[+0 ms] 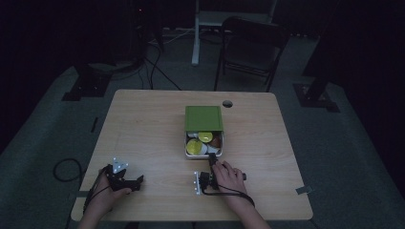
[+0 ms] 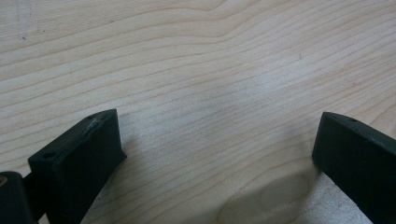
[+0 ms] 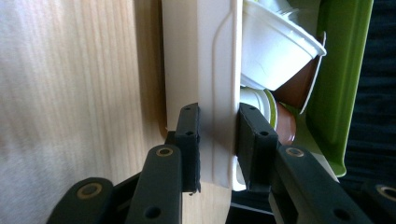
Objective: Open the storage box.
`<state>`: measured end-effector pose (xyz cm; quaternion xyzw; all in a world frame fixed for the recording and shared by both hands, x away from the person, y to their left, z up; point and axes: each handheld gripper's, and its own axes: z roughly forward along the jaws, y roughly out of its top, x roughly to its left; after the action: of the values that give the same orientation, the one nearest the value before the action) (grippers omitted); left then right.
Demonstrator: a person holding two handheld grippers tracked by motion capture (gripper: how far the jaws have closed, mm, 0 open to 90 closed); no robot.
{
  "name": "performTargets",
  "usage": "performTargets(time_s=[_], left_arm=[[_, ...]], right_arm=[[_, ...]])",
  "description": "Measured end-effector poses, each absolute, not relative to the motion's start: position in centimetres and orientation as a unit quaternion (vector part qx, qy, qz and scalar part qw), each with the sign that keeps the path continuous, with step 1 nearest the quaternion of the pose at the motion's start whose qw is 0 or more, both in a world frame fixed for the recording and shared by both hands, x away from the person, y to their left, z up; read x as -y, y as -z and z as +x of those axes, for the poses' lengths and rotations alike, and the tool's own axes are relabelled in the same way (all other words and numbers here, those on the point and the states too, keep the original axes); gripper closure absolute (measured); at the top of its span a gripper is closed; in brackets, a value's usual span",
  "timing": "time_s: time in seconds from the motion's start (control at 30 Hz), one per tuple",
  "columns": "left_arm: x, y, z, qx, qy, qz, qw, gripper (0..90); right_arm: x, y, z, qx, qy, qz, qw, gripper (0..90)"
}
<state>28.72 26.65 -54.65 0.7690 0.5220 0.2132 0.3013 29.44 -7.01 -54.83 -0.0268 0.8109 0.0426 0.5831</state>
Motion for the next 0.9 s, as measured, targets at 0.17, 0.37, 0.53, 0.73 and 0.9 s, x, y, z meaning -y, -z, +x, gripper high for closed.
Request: performTargets(time_s=[0.17, 0.37, 0.53, 0.73, 0.9], left_arm=[[-26.6, 54.6, 28.7, -0.522, -0.213, 0.769, 0.301, 1.7], [-26.6, 54.7, 28.7, -0.522, -0.213, 0.768, 0.302, 1.7], [-26.6, 54.7, 28.7, -0.522, -0.213, 0.769, 0.302, 1.7], [-26.6, 54.7, 28.7, -0.522, -0.213, 0.769, 0.302, 1.7], [-26.6, 54.7, 28.7, -0.522, -0.213, 0.769, 0.302, 1.7]], right_arm=[[7.1, 54.7, 28.8, -0.813, -0.045, -0.029, 0.579, 72.1], [7.3, 54.7, 28.0, -0.816, -0.05, -0.029, 0.575, 72.1], [7.3, 54.6, 27.4, -0.818, -0.053, -0.03, 0.572, 72.0], [7.5, 54.6, 26.8, -0.822, -0.055, -0.028, 0.566, 72.0], [7.5, 54.6, 26.3, -0.824, -0.054, -0.029, 0.563, 72.1]])
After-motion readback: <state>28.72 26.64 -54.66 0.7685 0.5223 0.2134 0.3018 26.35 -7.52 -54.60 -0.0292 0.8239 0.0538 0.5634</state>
